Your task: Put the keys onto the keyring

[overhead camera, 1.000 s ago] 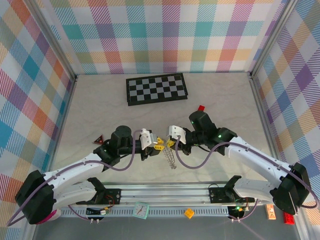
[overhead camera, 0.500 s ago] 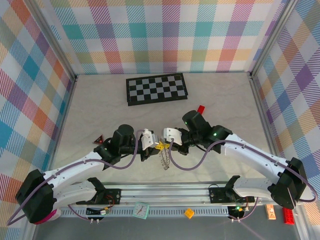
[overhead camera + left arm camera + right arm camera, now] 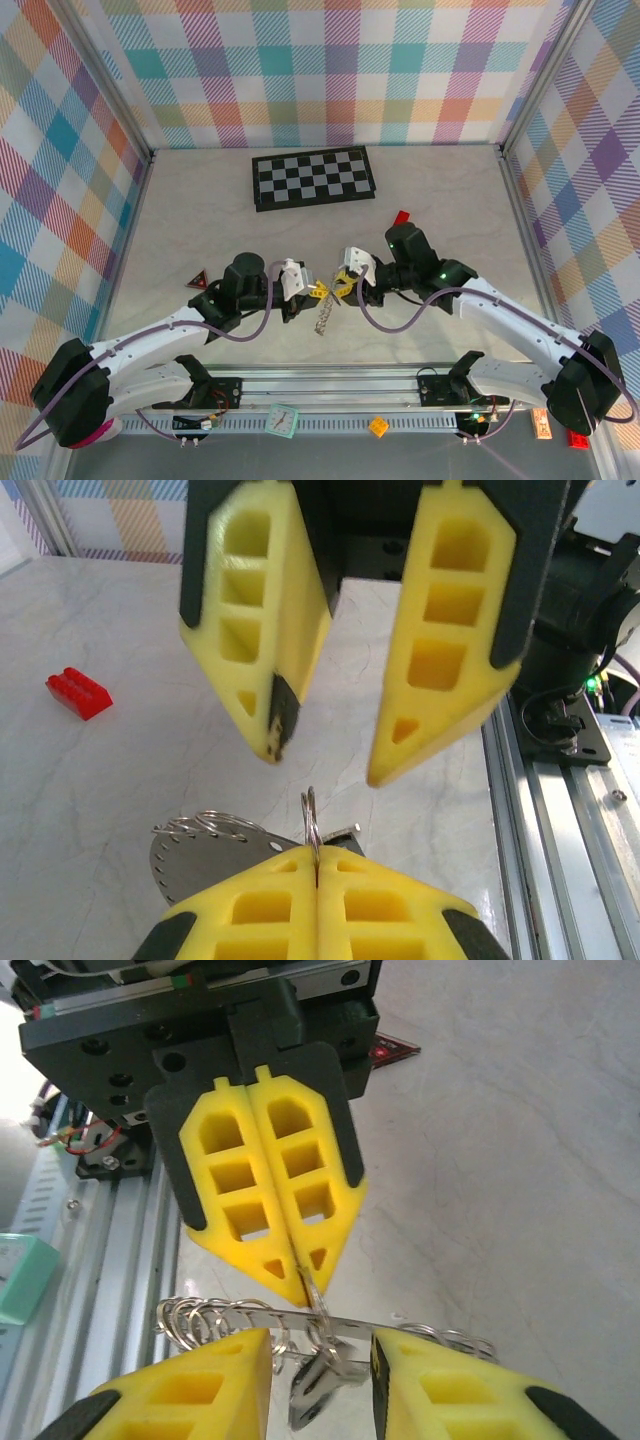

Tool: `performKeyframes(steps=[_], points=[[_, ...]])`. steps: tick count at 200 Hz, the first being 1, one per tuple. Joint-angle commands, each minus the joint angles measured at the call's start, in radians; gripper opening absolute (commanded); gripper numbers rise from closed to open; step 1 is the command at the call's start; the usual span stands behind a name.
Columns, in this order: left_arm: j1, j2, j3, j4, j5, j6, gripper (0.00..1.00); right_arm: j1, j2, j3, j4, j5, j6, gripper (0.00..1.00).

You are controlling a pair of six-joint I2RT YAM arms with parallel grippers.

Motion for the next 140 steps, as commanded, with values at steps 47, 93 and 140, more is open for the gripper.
performKeyframes(steps=[47,93,140], points=[[0.000,-0.013,-0.038,0.178,0.082,-0.037,0.00,-0.002,0.009,-0.031,0.093,-0.069,0.042,0.21],[-0.002,-0.018,-0.043,0.201,0.108,-0.047,0.00,-0.002,0.020,-0.028,0.096,-0.080,0.041,0.19],[-0.002,-0.025,-0.043,0.189,0.109,-0.043,0.00,-0.002,0.018,-0.019,0.072,-0.097,0.032,0.04]])
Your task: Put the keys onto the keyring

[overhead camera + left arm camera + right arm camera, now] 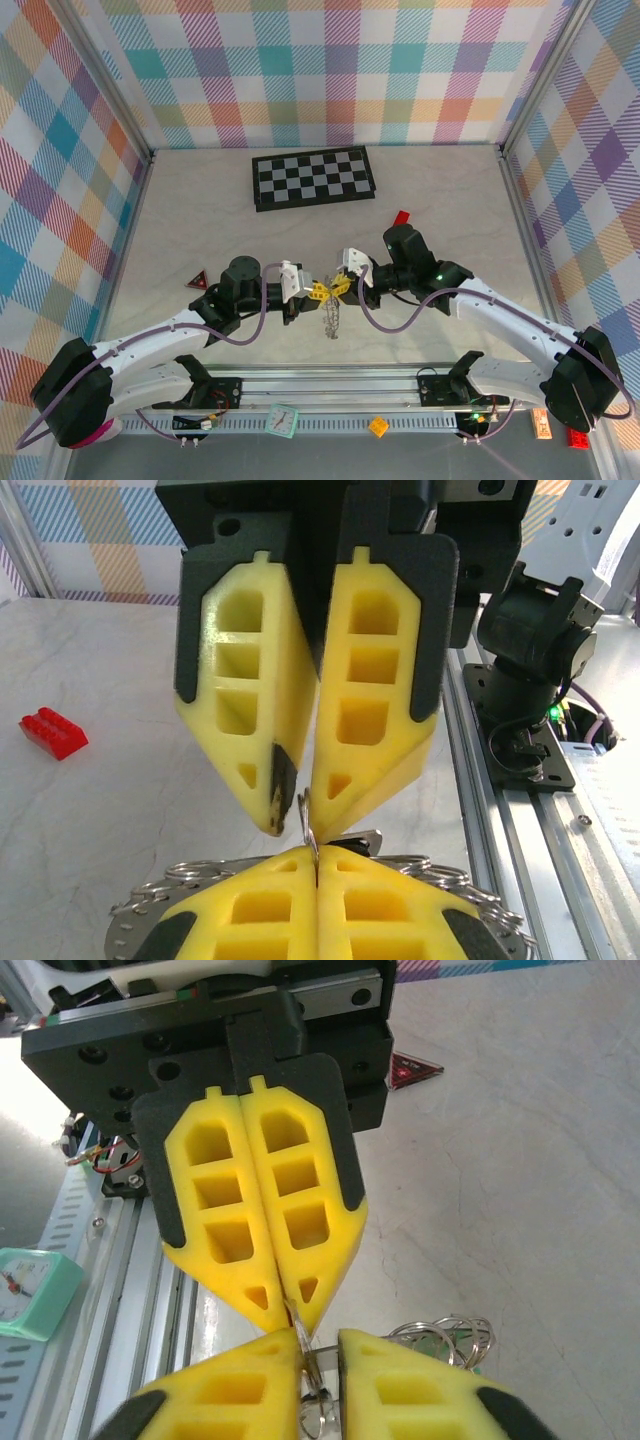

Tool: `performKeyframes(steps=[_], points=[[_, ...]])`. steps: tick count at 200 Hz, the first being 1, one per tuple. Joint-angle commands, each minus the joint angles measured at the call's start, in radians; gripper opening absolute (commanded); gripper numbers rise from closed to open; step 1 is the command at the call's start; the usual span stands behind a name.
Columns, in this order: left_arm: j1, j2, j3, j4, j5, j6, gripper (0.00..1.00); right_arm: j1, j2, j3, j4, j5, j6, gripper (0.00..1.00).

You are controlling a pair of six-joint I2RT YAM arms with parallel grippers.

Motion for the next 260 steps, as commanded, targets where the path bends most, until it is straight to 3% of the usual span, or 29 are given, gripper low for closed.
performKeyframes(steps=[1,12,29,47,75,127,184,225,260], points=[[-0.002,-0.025,-0.003,0.068,0.041,0.003,0.00,-0.003,0.001,0.002,0.003,-0.043,0.002,0.03],[-0.002,-0.029,-0.001,0.055,0.024,0.006,0.00,-0.002,-0.001,0.015,-0.022,-0.050,-0.013,0.00],[-0.002,-0.035,0.008,0.010,-0.032,0.013,0.23,-0.001,-0.003,0.041,-0.079,-0.036,-0.054,0.00],[-0.001,-0.034,0.046,-0.108,-0.068,0.055,0.26,0.009,0.003,0.081,-0.154,0.003,-0.108,0.00],[-0.001,-0.024,0.102,-0.231,-0.082,0.092,0.25,0.065,0.036,0.159,-0.275,0.116,-0.201,0.00],[-0.002,-0.014,0.129,-0.264,-0.033,0.095,0.24,0.125,0.075,0.225,-0.315,0.196,-0.223,0.00],[-0.001,-0.003,0.141,-0.278,-0.025,0.106,0.00,0.142,0.037,0.192,-0.242,0.140,-0.173,0.00],[-0.002,-0.013,0.090,-0.176,-0.012,0.074,0.00,0.049,-0.044,0.059,-0.074,0.051,-0.026,0.34],[-0.001,-0.013,0.030,-0.026,0.010,0.029,0.00,0.016,-0.068,-0.030,0.022,0.033,0.056,0.39]])
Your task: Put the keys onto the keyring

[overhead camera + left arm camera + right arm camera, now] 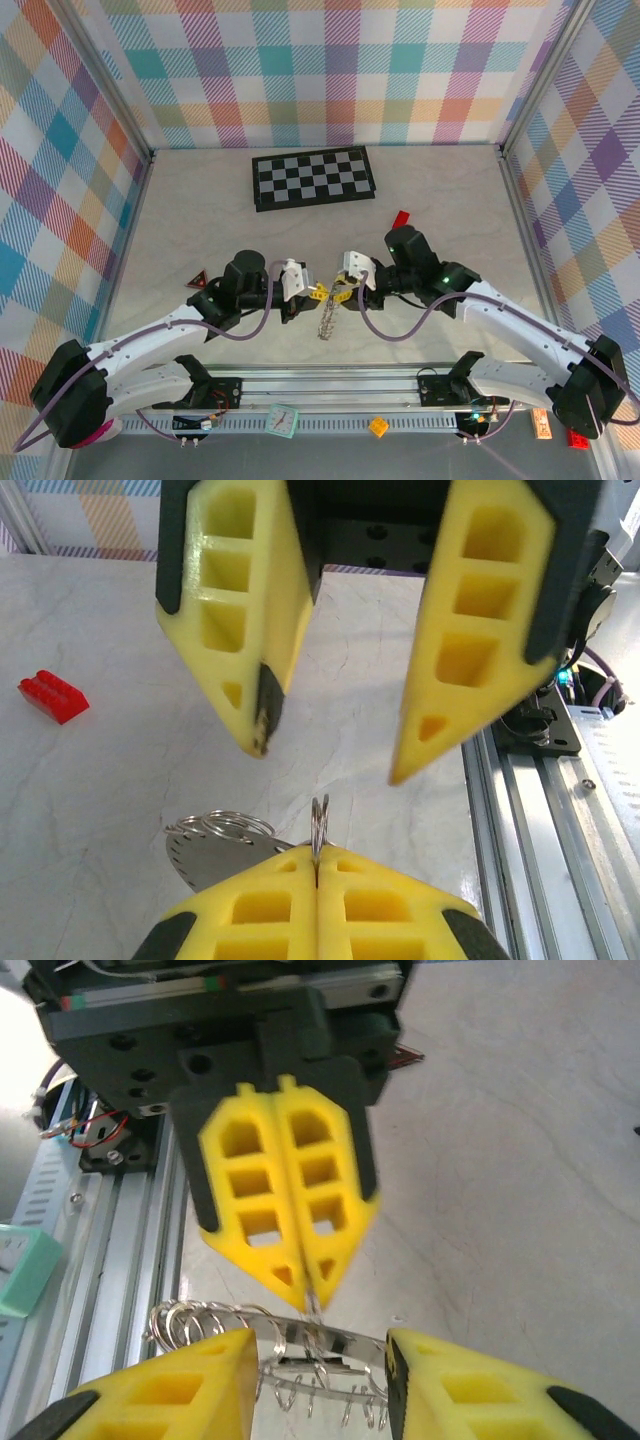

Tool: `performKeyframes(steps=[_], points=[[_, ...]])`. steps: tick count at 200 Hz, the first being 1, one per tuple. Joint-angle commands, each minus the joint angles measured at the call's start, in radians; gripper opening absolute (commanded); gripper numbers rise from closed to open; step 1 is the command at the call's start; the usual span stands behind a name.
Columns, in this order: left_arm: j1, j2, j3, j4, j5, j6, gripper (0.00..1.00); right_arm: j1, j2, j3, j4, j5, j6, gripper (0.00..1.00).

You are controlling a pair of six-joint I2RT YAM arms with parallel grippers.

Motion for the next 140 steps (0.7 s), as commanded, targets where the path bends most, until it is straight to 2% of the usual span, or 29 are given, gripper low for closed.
performKeyframes(steps=[1,44,101,124,130,140], points=[[-0.002,-0.008,-0.037,0.159,0.034,-0.040,0.00,-0.012,-0.013,-0.050,0.109,-0.060,0.091,0.39],[-0.001,-0.002,-0.063,0.224,0.039,-0.058,0.00,-0.013,-0.003,-0.094,0.171,-0.071,0.119,0.35],[-0.002,-0.001,-0.074,0.266,0.042,-0.082,0.00,-0.013,0.030,-0.088,0.210,-0.112,0.109,0.16],[-0.002,-0.002,-0.072,0.254,0.035,-0.082,0.00,-0.013,0.028,-0.078,0.197,-0.125,0.092,0.00],[-0.002,-0.004,-0.069,0.240,0.028,-0.081,0.00,-0.013,0.025,-0.071,0.181,-0.123,0.082,0.00],[-0.002,-0.008,-0.060,0.205,0.010,-0.075,0.13,-0.013,0.020,-0.056,0.142,-0.114,0.059,0.00]])
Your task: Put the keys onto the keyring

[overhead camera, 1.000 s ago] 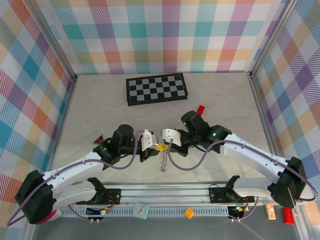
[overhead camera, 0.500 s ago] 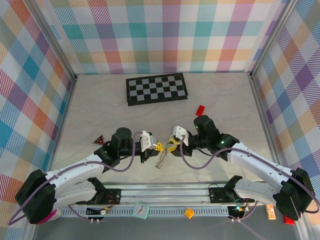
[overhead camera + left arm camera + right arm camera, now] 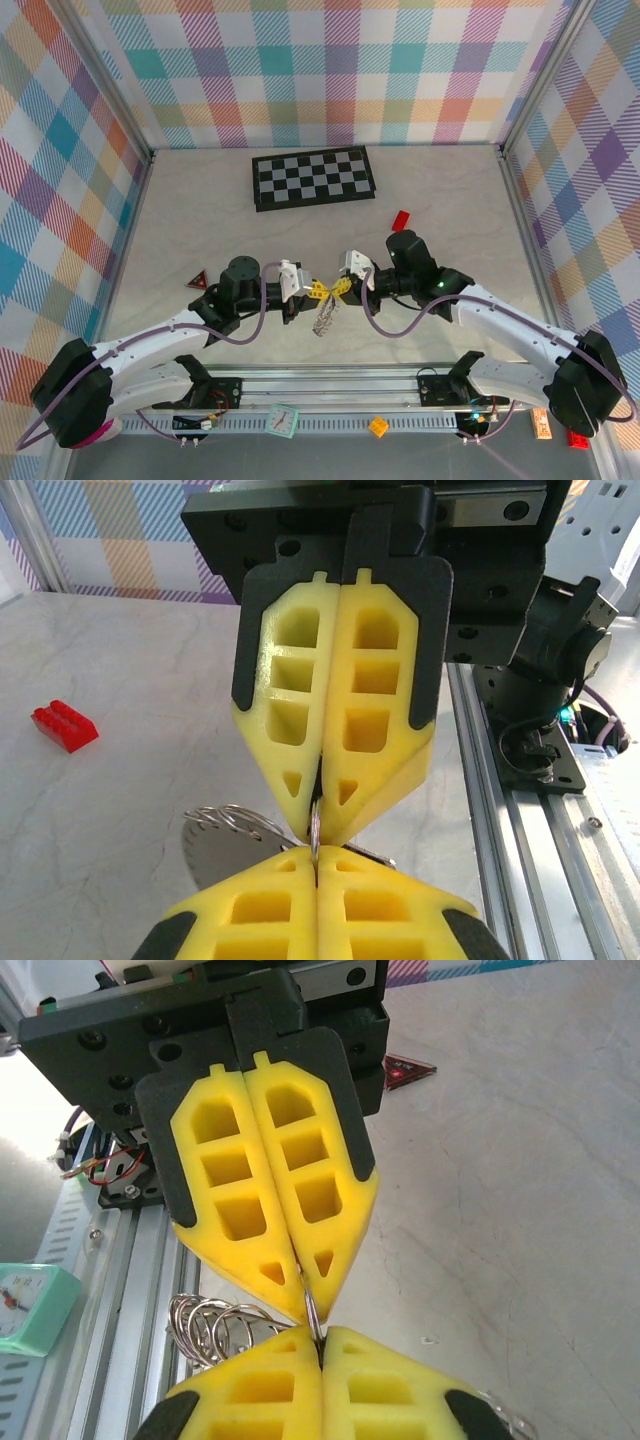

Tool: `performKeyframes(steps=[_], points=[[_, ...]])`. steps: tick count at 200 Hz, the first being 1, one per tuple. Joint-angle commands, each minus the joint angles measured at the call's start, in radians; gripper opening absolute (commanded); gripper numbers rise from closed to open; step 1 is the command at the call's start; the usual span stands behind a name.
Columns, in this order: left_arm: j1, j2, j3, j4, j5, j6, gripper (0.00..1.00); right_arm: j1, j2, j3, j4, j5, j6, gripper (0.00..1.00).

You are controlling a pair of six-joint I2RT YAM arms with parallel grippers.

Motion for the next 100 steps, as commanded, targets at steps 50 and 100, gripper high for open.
performKeyframes(steps=[50,100], points=[[-0.002,-0.012,0.118,-0.246,-0.026,0.117,0.23,0.037,0.052,0.201,-0.375,0.112,-0.240,0.00],[-0.002,0.022,0.167,-0.310,-0.012,0.149,0.22,0.086,0.098,0.283,-0.455,0.171,-0.302,0.00]])
